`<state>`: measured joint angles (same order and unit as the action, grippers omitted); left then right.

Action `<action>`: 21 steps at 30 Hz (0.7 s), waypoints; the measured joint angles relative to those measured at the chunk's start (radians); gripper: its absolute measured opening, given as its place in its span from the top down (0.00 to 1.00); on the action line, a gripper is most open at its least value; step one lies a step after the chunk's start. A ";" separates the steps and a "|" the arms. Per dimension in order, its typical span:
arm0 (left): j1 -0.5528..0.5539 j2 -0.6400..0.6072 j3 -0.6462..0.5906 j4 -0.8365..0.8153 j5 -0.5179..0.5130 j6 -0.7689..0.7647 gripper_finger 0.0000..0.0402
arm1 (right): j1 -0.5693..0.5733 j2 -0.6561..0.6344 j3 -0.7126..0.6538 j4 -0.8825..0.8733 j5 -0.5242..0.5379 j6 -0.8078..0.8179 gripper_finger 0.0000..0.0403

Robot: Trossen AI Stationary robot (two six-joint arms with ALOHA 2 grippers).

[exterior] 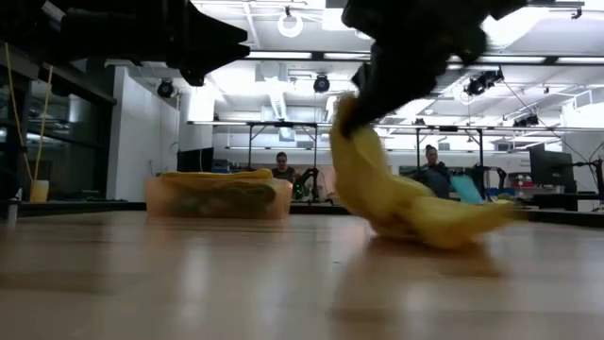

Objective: Fold microfiber towels
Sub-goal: Fold the yellow microfiber cloth

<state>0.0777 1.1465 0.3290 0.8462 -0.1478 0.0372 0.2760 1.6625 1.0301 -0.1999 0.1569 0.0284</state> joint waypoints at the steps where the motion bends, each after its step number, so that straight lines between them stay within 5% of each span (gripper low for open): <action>1: 0.000 0.000 0.000 -0.003 0.000 0.000 0.54 | -0.028 -0.046 -0.048 0.072 0.000 0.003 0.99; 9: 0.000 0.000 0.000 -0.011 0.005 -0.098 0.54 | -0.205 -0.317 -0.336 0.417 -0.036 0.280 0.99; 15: 0.000 0.048 0.015 -0.054 0.032 -0.132 0.54 | -0.216 -0.358 -0.428 0.550 -0.061 0.278 0.99; 21: -0.004 0.188 0.171 -0.289 0.036 -0.147 0.54 | -0.219 -0.352 -0.439 0.568 -0.063 0.279 0.99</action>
<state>0.0738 1.3349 0.5004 0.5568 -0.1114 -0.1101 0.0570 1.3102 0.5907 0.3683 0.0937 0.3071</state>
